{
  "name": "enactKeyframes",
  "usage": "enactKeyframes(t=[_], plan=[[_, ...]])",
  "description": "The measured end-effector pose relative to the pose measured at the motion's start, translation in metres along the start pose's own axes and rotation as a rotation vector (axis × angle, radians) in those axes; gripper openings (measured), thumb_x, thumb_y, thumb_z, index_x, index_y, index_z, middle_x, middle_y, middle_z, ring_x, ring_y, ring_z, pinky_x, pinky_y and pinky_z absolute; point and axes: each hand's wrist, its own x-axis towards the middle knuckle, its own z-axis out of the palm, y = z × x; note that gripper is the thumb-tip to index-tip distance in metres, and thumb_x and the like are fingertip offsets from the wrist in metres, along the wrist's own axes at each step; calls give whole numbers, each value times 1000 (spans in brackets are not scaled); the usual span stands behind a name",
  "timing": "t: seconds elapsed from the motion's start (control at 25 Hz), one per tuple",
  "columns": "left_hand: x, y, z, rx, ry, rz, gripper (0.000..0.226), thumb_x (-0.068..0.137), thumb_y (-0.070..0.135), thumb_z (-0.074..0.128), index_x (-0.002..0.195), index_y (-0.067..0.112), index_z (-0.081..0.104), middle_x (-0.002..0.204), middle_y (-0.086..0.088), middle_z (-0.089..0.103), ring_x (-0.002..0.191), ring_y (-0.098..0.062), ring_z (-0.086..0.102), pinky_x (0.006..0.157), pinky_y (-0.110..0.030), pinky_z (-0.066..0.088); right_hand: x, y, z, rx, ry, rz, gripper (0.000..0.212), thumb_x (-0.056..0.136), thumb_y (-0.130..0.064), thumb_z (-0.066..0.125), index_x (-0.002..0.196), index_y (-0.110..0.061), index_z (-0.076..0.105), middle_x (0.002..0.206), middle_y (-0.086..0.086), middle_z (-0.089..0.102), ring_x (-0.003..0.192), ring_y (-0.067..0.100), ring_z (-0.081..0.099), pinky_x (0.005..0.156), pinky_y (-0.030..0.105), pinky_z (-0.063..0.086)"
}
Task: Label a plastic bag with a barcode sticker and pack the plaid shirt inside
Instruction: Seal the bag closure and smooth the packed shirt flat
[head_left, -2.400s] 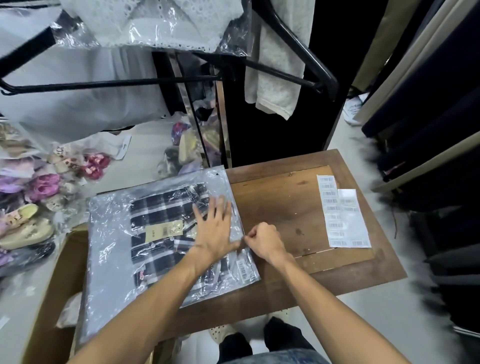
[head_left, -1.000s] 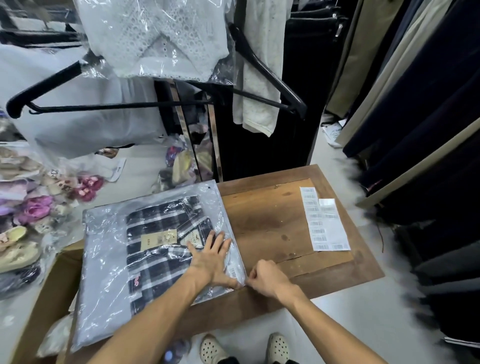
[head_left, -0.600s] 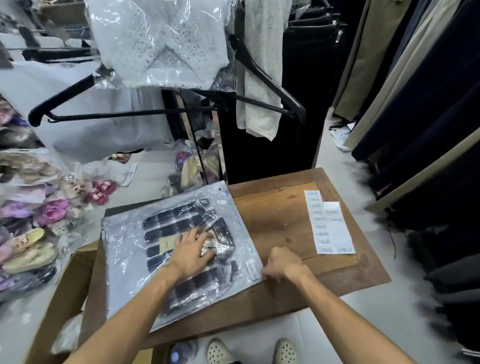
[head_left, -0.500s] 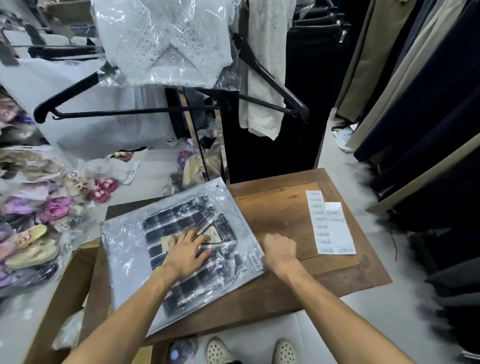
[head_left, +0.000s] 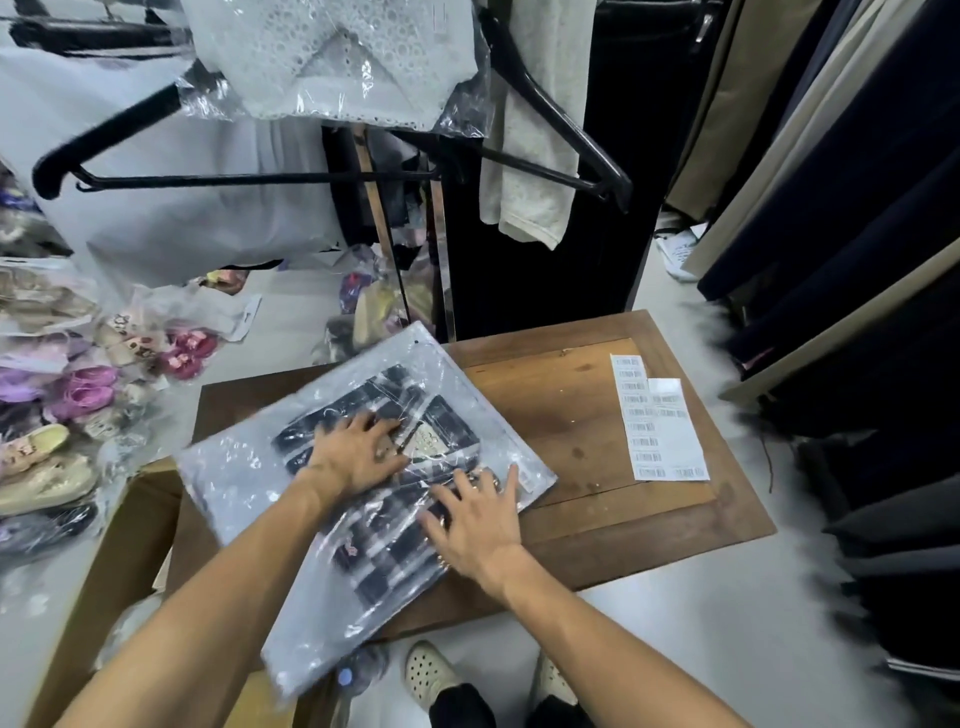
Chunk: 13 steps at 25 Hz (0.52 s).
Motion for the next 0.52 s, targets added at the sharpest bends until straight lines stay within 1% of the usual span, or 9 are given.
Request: enactKeyframes(t=[0.08, 0.2, 0.32, 0.4, 0.44, 0.52], plan=[[-10, 7, 2, 37, 56, 5, 77, 92, 81, 25, 158, 42, 26, 166, -7, 31, 146, -35, 39, 118, -61, 31, 5, 14, -7, -6, 14, 60, 71, 100, -68, 10, 152, -31, 39, 161, 3, 39, 148, 38, 30, 114, 75, 0], [-25, 21, 11, -6, 131, 15, 72, 95, 76, 29, 153, 35, 38, 151, -9, 48, 133, -32, 50, 110, -52, 40, 14, 38, -17, -4, 12, 121, 75, 97, -74, 14, 148, -27, 44, 160, 2, 40, 148, 38, 30, 113, 79, 6], [-37, 29, 28, -126, 241, 38, 67, 95, 74, 35, 145, 32, 49, 135, -5, 58, 123, -28, 53, 103, -47, 42, 26, 57, -24, 1, -39, 154, 88, 90, -83, 17, 155, -27, 33, 166, 0, 31, 152, 41, 23, 111, 83, 9], [-44, 32, 40, -143, 299, 53, 67, 93, 74, 36, 144, 33, 52, 129, -2, 61, 119, -27, 55, 101, -47, 42, 36, 64, -29, -16, -64, 153, 93, 87, -87, 23, 158, -28, 27, 168, -1, 26, 153, 40, 20, 110, 84, 12], [-46, 33, 46, -133, 306, 62, 68, 92, 74, 35, 144, 33, 53, 129, -1, 62, 119, -27, 54, 102, -48, 40, 41, 66, -32, -16, -70, 154, 94, 85, -88, 27, 158, -29, 25, 169, -2, 24, 154, 40, 19, 110, 84, 13], [-47, 35, 53, -107, 299, 92, 75, 90, 77, 29, 149, 35, 48, 140, 0, 58, 127, -26, 51, 111, -51, 35, 54, 69, -39, 2, -91, 162, 92, 85, -87, 32, 159, -34, 21, 170, -4, 18, 155, 42, 14, 110, 83, 11]])
